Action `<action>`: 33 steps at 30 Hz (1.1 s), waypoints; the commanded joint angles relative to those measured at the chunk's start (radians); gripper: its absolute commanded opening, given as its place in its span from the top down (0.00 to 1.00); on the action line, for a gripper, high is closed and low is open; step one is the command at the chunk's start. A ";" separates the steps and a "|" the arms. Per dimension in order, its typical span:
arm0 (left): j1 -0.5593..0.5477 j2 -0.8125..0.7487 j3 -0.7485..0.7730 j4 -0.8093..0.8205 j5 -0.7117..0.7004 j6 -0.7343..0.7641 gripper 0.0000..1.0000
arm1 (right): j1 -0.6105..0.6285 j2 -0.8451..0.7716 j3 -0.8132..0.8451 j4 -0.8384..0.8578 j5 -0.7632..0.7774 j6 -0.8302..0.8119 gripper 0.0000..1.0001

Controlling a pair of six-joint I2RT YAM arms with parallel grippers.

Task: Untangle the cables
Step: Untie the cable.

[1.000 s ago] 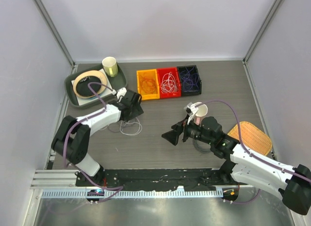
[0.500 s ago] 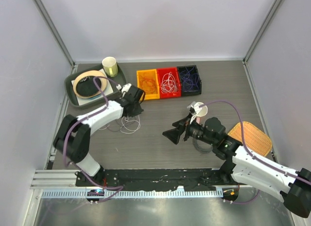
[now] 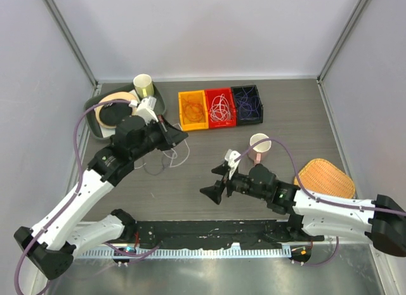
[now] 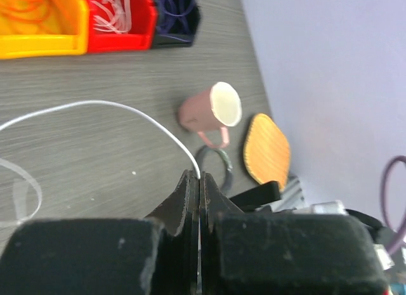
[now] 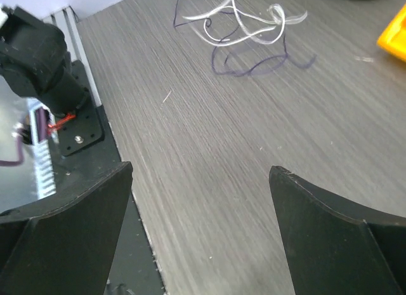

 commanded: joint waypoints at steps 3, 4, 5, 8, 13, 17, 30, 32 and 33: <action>-0.002 -0.053 0.070 0.041 0.239 -0.018 1.00 | 0.158 0.125 0.008 0.280 0.240 -0.359 0.05; -0.002 -0.055 0.070 0.050 0.267 -0.025 1.00 | 0.161 0.146 -0.004 0.321 0.242 -0.379 0.05; 0.000 -0.064 0.067 0.079 0.279 -0.050 1.00 | 0.161 0.164 -0.015 0.435 0.230 -0.395 0.05; -0.002 -0.070 0.073 0.104 0.307 -0.079 1.00 | 0.161 0.247 -0.053 0.662 0.193 -0.448 0.05; -0.005 -0.069 0.084 0.110 0.344 -0.117 1.00 | 0.161 0.434 -0.035 0.878 0.182 -0.450 0.04; -0.008 -0.070 0.093 0.113 0.378 -0.137 1.00 | 0.161 0.584 0.008 1.054 0.265 -0.484 0.02; -0.010 -0.133 0.093 0.073 0.362 -0.142 1.00 | 0.085 0.830 0.154 1.200 0.244 -0.381 0.06; -0.010 -0.142 0.092 0.076 0.359 -0.142 1.00 | 0.073 0.841 0.178 1.206 0.210 -0.358 0.08; -0.010 -0.142 0.092 0.072 0.355 -0.142 1.00 | 0.065 0.844 0.186 1.203 0.192 -0.341 0.12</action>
